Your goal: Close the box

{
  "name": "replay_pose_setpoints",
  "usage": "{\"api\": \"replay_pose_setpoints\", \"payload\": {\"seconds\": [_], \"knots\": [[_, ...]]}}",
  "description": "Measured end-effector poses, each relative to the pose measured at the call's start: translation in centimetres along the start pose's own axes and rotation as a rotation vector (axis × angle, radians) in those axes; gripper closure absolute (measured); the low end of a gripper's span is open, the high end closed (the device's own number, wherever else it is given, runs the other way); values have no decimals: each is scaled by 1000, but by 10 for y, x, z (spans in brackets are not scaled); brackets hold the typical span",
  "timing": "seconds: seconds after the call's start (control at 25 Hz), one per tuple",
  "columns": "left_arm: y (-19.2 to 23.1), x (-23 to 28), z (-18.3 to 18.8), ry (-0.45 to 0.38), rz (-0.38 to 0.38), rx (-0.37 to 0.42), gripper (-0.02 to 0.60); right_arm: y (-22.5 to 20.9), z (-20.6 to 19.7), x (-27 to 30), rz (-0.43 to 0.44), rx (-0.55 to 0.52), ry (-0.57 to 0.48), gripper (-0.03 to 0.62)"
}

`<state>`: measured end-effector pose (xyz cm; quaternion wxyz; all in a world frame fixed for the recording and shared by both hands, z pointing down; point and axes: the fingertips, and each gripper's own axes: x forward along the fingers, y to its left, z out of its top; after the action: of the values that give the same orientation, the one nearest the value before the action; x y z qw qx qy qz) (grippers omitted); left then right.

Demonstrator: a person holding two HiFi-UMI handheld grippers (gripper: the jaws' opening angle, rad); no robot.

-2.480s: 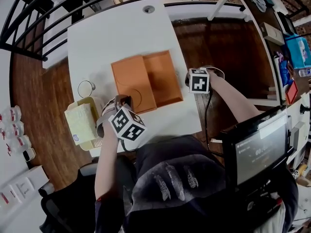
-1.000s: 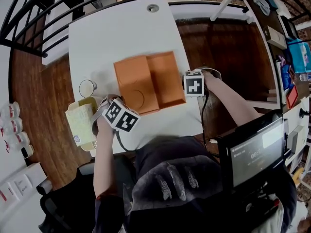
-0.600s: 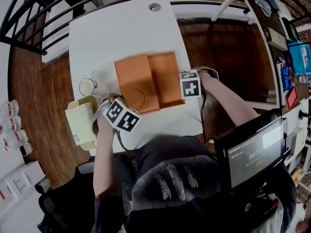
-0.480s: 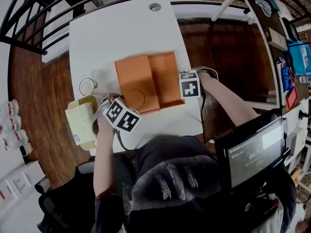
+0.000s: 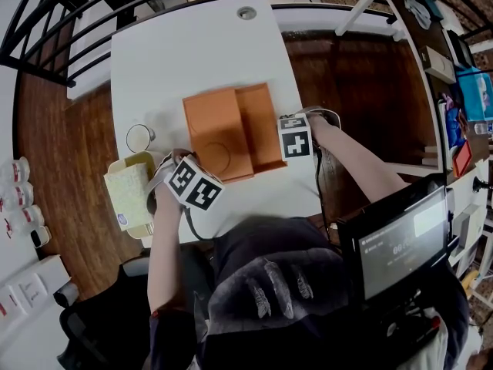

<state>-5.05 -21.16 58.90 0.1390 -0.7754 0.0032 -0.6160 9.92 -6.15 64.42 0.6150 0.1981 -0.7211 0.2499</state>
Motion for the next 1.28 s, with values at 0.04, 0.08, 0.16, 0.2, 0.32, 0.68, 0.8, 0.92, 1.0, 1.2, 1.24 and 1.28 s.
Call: {"api": "replay_pose_setpoints", "payload": {"seconds": [0.04, 0.08, 0.16, 0.2, 0.32, 0.68, 0.8, 0.92, 1.0, 1.2, 1.24, 1.28], "knots": [[0, 0, 0, -1, -1, 1, 568, 0, 3, 0, 1, -4, -5, 589], [0, 0, 1, -2, -4, 1, 568, 0, 6, -1, 1, -5, -13, 589], [0, 0, 1, -4, -8, 0, 568, 0, 11, -2, 0, -9, -21, 589], [0, 0, 0, -5, -9, 1, 568, 0, 13, -1, -1, -15, -18, 589], [0, 0, 0, -2, -7, 6, 568, 0, 17, -1, -3, -29, -16, 589], [1, 1, -2, -6, -12, 6, 568, -6, 42, -4, -9, -36, -51, 589], [1, 1, -3, -6, -10, 4, 568, -8, 47, -6, -11, -48, -52, 589], [1, 1, -3, -6, -12, 4, 568, -9, 52, -6, -11, -54, -55, 589], [1, 1, -3, -5, -14, 2, 568, -9, 55, -7, -7, -57, -60, 589], [2, 0, -2, -4, -17, -1, 568, -11, 58, -8, -11, -68, -58, 589], [2, 0, -2, -4, -17, -1, 568, -11, 59, -8, -13, -71, -60, 589], [2, 0, -2, -4, -18, -2, 568, -11, 60, -9, -16, -72, -63, 589]]}}
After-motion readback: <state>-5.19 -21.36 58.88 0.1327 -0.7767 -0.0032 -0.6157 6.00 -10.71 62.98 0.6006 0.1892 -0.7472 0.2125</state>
